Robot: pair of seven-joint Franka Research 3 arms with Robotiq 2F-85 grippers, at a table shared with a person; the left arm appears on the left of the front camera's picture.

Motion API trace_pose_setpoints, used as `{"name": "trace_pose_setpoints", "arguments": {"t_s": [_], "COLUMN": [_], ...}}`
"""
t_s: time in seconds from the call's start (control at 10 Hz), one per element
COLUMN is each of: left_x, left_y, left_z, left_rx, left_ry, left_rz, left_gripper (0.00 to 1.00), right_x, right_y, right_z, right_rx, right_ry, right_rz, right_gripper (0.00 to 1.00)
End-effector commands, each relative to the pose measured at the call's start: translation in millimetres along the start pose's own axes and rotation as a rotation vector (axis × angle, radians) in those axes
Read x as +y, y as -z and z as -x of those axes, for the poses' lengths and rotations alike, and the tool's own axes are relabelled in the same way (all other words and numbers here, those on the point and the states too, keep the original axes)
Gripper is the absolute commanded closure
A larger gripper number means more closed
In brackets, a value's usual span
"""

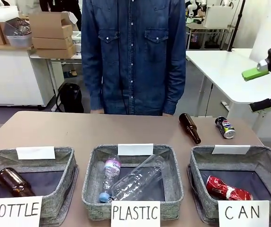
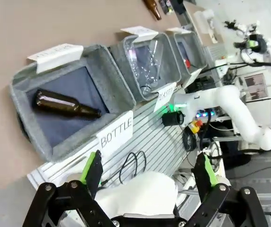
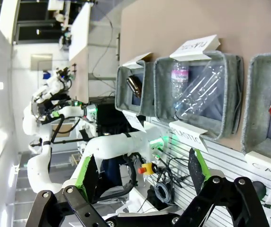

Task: Sort the can waste into the basket.
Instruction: Pick up the can waste from the table and place it in the right Fabric basket.

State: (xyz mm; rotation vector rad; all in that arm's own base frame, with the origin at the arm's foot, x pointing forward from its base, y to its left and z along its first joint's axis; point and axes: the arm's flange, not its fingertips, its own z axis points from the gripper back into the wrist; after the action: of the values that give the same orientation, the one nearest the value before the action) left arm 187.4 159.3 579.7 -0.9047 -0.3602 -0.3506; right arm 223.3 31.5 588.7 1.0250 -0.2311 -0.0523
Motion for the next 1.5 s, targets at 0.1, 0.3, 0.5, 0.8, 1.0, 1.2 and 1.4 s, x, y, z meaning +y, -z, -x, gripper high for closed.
{"name": "trace_pose_setpoints", "arguments": {"t_s": [0.1,0.3,0.5,0.8,1.0,1.2,1.4], "left_x": [14.1,16.1,14.5,14.5,14.5,14.5,14.5], "left_y": [109.3,170.4,148.8,148.8,148.8,148.8,148.8], "left_z": [-47.2,-72.0,-62.7,-62.7,-62.7,-62.7,-62.7], "left_rx": [0.011,-0.011,0.016,0.016,0.016,0.016,0.016], "left_ry": [-0.002,0.076,0.029,0.029,0.029,0.029,0.029], "left_rz": [0.003,0.095,0.037,0.037,0.037,0.037,0.037], "left_gripper": [0.0,0.0,0.0,0.0,0.0,0.0,0.0], "right_x": [-0.9,-0.9,-0.9,0.2,-23.3,-28.3,-31.2], "right_y": [0.8,0.8,0.8,0.2,15.1,3.7,15.6], "right_z": [0.4,0.4,0.4,0.1,-17.3,-32.1,-17.1], "right_rx": [0.001,0.001,0.001,0.0,0.193,0.197,0.178], "right_ry": [-0.016,-0.016,-0.016,-0.001,-0.371,-0.364,-0.212], "right_rz": [0.003,0.003,0.003,0.001,0.749,0.979,0.617], "right_gripper": [0.0,0.0,0.0,0.0,0.0,0.0,0.0]}}
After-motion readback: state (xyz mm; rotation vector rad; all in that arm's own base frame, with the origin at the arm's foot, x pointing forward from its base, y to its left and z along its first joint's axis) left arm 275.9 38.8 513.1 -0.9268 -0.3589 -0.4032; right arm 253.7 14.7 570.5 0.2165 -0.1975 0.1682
